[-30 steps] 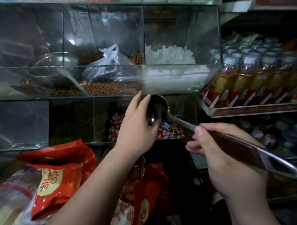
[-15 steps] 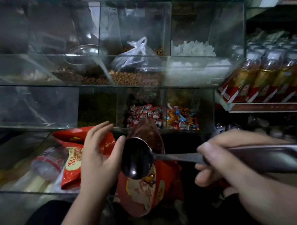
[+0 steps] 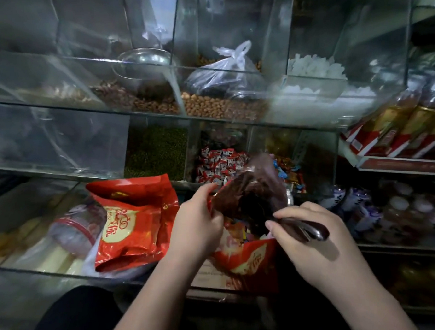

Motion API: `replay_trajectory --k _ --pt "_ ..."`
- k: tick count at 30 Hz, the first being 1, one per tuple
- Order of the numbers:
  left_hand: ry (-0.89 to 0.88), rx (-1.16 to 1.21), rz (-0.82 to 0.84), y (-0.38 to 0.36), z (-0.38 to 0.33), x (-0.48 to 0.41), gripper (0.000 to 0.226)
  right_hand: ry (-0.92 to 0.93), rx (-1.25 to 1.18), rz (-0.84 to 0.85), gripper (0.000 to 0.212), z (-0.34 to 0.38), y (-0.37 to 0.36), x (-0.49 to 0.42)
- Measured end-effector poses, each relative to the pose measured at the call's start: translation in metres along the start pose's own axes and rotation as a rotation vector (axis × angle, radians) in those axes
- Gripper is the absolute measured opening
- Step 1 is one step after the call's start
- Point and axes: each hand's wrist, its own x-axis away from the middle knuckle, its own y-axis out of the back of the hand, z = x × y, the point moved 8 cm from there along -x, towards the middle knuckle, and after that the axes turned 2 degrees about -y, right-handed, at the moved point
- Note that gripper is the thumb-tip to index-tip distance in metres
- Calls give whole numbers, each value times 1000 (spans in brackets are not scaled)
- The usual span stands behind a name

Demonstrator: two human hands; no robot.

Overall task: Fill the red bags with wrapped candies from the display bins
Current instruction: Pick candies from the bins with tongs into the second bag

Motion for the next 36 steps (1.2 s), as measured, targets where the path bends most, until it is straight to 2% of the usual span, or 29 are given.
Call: replay_trajectory --k 2,3,5,6,10,13,16,21,24,28,31,33,36 --pt "-50 29 -20 -1 -1 -5 55 27 13 24 16 2 4 -3" --pt "-34 43 -22 -1 5 -3 55 37 38 69 29 3 3 -3" --pt "78 28 -5 -3 26 11 57 36 81 151 53 4 -3 -2" --pt "144 5 20 -5 37 20 59 21 74 165 56 3 -7 -1" --pt "258 34 64 -5 51 39 65 -12 -43 126 45 6 -16 -3" --pt "291 33 47 -2 52 37 63 11 -17 188 49 10 -29 -6" --pt "308 55 34 0 52 37 58 -33 -56 235 36 4 -42 -8" --pt "281 64 -7 5 54 42 51 -301 -274 9 23 -32 -35 -6" --pt "288 21 -48 16 64 37 49 -425 -427 -71 31 -47 -37 1" --pt "292 -5 -74 26 68 35 47 -454 -512 -124 43 -49 -40 5" --pt "243 35 -167 36 66 40 41 -464 -618 -172 40 -48 -32 5" --pt "250 44 -200 40 72 36 40 -463 -641 -153 39 -45 -34 6" --pt "264 -12 -142 35 77 26 35 -422 -568 -59 35 -30 -51 13"
